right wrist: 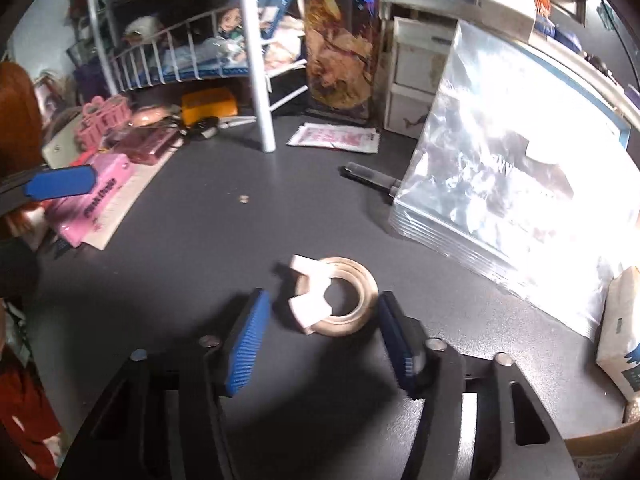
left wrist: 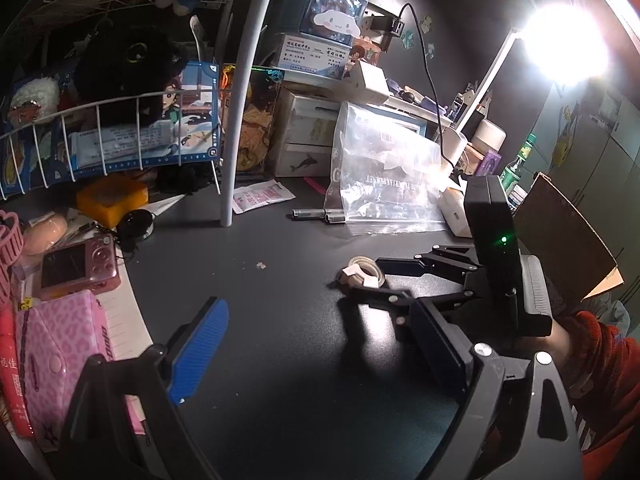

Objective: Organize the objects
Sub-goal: 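Move the right gripper to the beige tape dispenser and grasp it, then carry the tape dispenser into the box and open the right gripper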

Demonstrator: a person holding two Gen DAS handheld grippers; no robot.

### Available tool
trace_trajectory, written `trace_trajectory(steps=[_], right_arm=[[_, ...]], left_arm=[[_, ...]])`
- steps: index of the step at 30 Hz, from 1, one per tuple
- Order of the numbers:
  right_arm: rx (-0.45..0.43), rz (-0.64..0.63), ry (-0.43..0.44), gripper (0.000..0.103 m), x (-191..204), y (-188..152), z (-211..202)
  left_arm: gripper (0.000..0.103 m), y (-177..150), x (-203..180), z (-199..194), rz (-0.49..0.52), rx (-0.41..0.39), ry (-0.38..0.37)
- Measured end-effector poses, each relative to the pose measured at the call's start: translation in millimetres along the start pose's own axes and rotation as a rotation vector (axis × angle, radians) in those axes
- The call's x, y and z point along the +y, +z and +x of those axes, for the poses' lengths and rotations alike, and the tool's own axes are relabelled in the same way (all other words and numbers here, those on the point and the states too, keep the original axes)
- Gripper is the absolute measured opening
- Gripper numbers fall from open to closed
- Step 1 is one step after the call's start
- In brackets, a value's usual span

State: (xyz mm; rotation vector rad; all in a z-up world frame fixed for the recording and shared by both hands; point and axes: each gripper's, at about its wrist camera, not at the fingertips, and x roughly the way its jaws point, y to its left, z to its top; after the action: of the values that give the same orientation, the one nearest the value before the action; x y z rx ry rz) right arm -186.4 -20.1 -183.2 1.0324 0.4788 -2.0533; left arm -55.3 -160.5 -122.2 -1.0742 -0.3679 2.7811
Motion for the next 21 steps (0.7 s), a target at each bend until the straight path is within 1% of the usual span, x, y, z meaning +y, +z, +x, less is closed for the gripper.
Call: trace_trajectory(steps=[1,7,11,17,19,20,21], right_arm=[[-0.006,-0.008,-0.012,0.038,0,0,-1],[-0.015,-0.035,-0.005,0.036,4,-3,-6],[-0.046,-0.064,0.037,0.036,13,-8,-24],[-0.121,-0.111,0.108,0.036,31,-16,-73],[-0.153,-0.127,0.116,0.036,36,-19,-93],[-0.168,-0.135,0.119,0.036,38,-20,-103],[-0.185,-0.145,0.116,0.036,39,-22,-114]], left_arm=[[0.091,0,0,-1,-0.001,-0.001,-0.001],[0.091,1,-4,-1,-0.006,0.009,0.001],[0.091,3,-14,-1,-0.005,0.017,-0.046],[0.09,8,-39,-7,0.021,0.024,-0.114],[0.077,11,-49,-12,0.025,0.014,-0.142],[0.074,13,-54,-14,0.026,0.014,-0.158],[0.067,15,-59,-16,0.03,0.015,-0.177]])
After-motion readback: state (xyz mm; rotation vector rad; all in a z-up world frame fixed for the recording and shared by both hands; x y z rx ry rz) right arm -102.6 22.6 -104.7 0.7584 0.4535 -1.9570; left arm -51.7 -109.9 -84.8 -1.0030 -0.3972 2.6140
